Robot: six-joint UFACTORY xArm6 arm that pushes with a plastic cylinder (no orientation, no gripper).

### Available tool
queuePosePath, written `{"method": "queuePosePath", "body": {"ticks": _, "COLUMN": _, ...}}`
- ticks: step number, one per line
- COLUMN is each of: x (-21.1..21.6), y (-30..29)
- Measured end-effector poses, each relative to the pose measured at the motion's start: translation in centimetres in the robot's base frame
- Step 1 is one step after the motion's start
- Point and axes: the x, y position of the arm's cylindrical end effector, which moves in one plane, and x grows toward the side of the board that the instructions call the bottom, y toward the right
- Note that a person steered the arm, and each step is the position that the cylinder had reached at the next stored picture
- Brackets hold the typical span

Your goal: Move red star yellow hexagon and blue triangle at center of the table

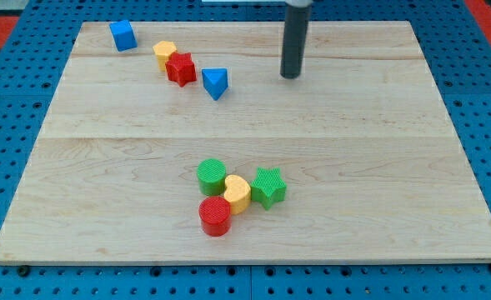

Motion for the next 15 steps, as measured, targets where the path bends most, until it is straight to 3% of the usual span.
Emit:
{"method": "queuePosePath", "body": {"ticks": 3, "x": -4.7, "y": -18.6}}
{"method": "queuePosePath", "body": {"ticks": 4, "x": -3.5, "y": -24.5}}
{"method": "queuePosePath", "body": {"ticks": 5, "x": -1.6, "y": -26.1}}
{"method": "queuePosePath", "body": {"ticks": 10, "x": -0.9, "y": -14.5}}
{"method": "queuePosePath", "body": {"ticks": 12, "x": 3.1, "y": -14.0}}
{"method": "queuePosePath", "body": {"ticks": 15, "x": 5.0, "y": -15.9}}
